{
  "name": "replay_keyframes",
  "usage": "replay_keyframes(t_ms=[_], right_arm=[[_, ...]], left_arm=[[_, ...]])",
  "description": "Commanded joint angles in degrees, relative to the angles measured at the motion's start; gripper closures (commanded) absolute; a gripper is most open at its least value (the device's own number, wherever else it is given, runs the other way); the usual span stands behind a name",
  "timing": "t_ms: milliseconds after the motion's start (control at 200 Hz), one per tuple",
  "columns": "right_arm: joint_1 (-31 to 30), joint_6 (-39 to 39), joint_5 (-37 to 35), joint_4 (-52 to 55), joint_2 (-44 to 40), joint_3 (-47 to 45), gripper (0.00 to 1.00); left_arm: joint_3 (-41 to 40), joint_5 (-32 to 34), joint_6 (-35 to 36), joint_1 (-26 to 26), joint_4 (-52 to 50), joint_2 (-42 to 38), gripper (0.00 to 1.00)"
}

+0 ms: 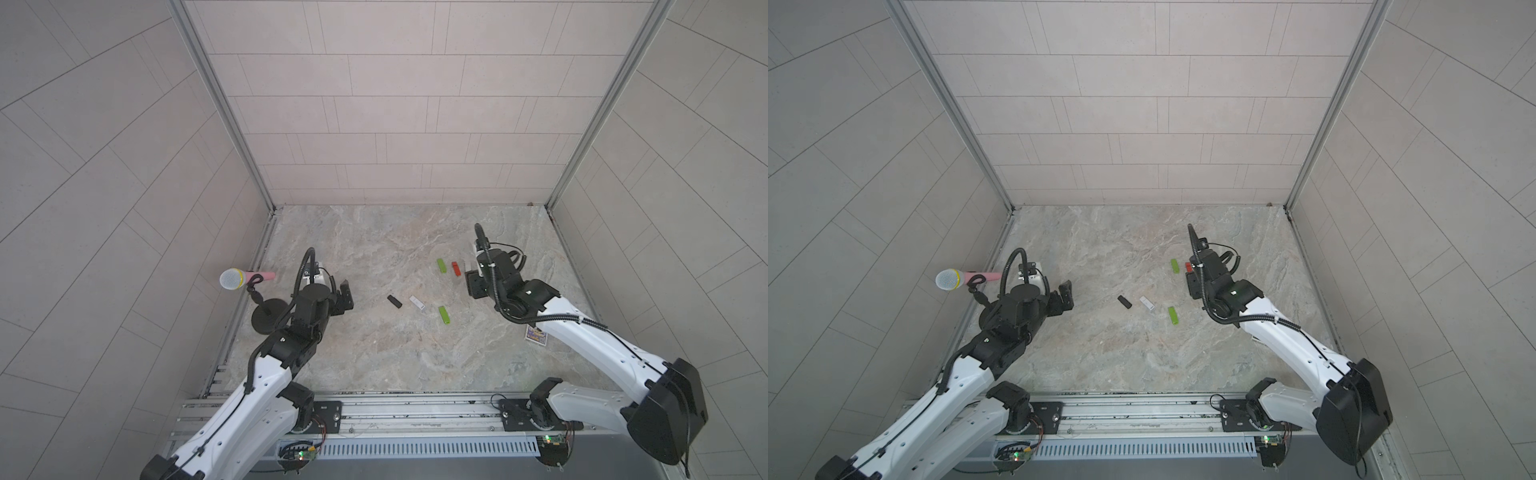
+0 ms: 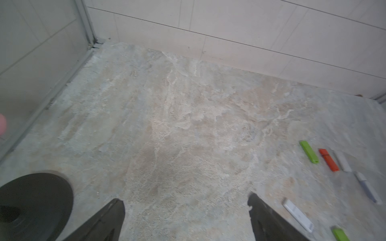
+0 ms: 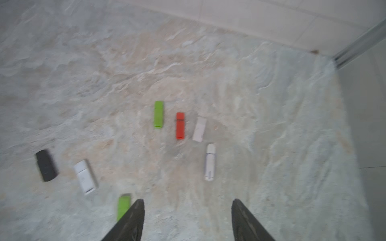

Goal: Close the usb drive cover
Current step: Reset both arms

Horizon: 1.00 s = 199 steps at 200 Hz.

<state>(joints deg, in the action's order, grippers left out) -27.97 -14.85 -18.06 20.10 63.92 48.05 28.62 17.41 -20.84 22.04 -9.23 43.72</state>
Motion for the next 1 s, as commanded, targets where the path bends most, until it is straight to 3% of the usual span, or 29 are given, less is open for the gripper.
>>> replay_keyframes(t_ms=[0,45,260,460,505,620,735,816,916,991], right_arm=[[4.46,6.88,-11.86,-15.0,-3.67,-9.04,0.15],[7.14,7.41,-12.26,-20.04,-4.24,-11.77,0.06],[18.29,8.13,-6.96,-37.91,4.43,-21.18,0.03],[20.25,10.94,1.56,-52.79,14.98,-23.1,0.03],[20.73,12.1,4.93,-50.62,15.47,-21.29,0.03],[21.31,17.5,9.99,-58.61,19.28,-22.42,0.04],[25.6,13.4,12.59,-67.58,21.34,-26.42,0.05],[26.82,12.71,17.15,-89.01,28.2,-32.56,0.06],[26.78,13.39,16.4,-75.84,23.08,-30.28,0.06],[26.82,12.48,14.85,-79.19,26.42,-29.07,0.06]], left_arm=[[0.77,11.05,3.62,-1.77,4.75,2.95,0.0],[0.12,13.35,3.97,-2.49,7.16,4.27,0.0],[-4.08,20.25,12.36,-4.44,23.76,11.44,0.0],[-8.55,23.33,20.29,-4.7,40.39,20.66,0.0],[-8.92,22.79,20.3,-4.99,42.48,22.04,0.0],[-9.57,21.35,20.39,-5.9,49.05,27.71,0.0],[-10.29,18.79,23.17,-6.18,57.98,34.36,0.0],[-10.11,16.59,25.25,-6.67,61.6,36.75,0.0],[-10.41,14.27,25.52,-8.67,64.27,38.41,0.0],[-11.41,11.39,23.23,-11.65,69.2,41.91,0.0]])
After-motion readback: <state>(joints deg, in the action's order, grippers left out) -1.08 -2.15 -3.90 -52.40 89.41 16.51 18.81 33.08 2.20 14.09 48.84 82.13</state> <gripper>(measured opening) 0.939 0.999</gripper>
